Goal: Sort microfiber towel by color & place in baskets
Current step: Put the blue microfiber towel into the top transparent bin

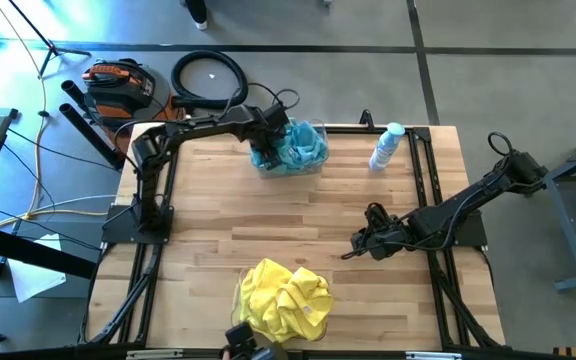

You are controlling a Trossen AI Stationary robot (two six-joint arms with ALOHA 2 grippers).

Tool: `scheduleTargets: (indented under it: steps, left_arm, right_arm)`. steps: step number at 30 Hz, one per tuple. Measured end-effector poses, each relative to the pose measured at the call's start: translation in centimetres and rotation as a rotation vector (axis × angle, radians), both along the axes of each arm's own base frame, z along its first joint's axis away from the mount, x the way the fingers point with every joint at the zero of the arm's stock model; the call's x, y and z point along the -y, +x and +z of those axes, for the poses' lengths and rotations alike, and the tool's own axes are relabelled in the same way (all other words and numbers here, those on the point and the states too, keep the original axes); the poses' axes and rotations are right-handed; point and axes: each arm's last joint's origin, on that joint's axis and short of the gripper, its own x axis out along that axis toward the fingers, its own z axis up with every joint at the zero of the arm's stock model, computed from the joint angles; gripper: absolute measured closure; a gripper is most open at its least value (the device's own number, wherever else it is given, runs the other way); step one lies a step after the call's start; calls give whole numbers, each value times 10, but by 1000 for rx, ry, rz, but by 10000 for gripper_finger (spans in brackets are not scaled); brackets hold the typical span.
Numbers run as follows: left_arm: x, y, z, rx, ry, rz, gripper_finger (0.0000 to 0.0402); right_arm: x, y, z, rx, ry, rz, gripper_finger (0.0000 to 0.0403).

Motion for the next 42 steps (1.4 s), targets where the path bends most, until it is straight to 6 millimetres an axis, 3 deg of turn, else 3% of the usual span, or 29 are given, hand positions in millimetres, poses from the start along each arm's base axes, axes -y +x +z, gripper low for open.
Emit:
scheduleTargets:
  steps: [12, 15, 18, 22, 26, 36, 42]
  left_arm:
    - [18, -28, 97, 215, 97, 89, 224]
    - [26, -35, 115, 299, 74, 124, 224]
    - [36, -32, 120, 335, 52, 142, 224]
    - [50, -20, 110, 325, 24, 109, 224]
    - [56, -5, 84, 281, -27, 162, 224]
    - [28, 19, 4, 90, -51, 247, 224]
    - [18, 22, -24, 38, -115, 261, 224]
  right_arm:
    - [0, 0, 0, -1, -2, 3, 285]
    - [0, 0, 0, -2, -4, 7, 285]
    - [0, 0, 0, -2, -4, 7, 285]
    - [0, 0, 0, -2, -4, 7, 285]
    - [0, 0, 0, -2, -5, 6, 285]
    - [0, 0, 0, 4, 0, 0, 285]
    - [0, 1, 0, 7, 1, 0, 285]
